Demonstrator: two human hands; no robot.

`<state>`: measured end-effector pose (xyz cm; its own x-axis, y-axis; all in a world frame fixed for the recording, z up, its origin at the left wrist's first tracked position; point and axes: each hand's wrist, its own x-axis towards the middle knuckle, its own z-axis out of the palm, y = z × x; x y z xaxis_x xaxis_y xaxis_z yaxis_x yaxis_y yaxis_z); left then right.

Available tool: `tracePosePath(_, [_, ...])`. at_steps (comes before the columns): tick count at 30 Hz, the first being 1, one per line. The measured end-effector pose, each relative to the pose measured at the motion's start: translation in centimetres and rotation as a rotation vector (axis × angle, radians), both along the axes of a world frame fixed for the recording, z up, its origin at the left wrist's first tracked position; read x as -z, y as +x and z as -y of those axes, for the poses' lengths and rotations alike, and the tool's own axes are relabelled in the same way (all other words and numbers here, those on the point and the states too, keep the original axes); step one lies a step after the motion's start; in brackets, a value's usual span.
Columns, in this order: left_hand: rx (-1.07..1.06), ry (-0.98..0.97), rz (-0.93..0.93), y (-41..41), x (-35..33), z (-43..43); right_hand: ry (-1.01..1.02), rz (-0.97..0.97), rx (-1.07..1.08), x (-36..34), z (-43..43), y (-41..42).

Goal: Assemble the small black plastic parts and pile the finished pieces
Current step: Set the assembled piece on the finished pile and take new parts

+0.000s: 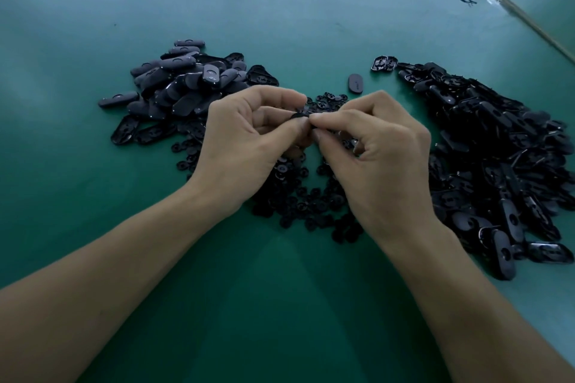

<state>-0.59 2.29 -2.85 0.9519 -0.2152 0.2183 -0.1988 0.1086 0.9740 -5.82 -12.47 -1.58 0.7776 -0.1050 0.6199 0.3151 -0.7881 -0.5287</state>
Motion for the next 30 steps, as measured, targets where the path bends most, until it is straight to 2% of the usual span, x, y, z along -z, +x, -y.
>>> tracePosePath(8, [0.015,-0.037,0.04,-0.1,0.1,0.1,0.061,-0.069,0.03,-0.2,-0.8,0.0])
tracePosePath(13, [0.013,0.0,0.085,-0.1,0.1,0.1,0.256,-0.183,-0.021,-0.4,-0.9,0.1])
tracePosePath(19, [-0.006,0.094,0.138,-0.2,0.0,0.1,0.379,-0.287,-0.05,-0.8,-0.2,0.3])
tracePosePath(25, [0.004,0.163,0.178,-0.3,-0.1,0.1,0.362,-0.308,-0.022,-1.1,0.4,0.3])
tracePosePath(30, [0.002,0.169,0.187,-0.3,-0.1,0.2,0.287,-0.228,0.025,-1.0,-0.1,0.1])
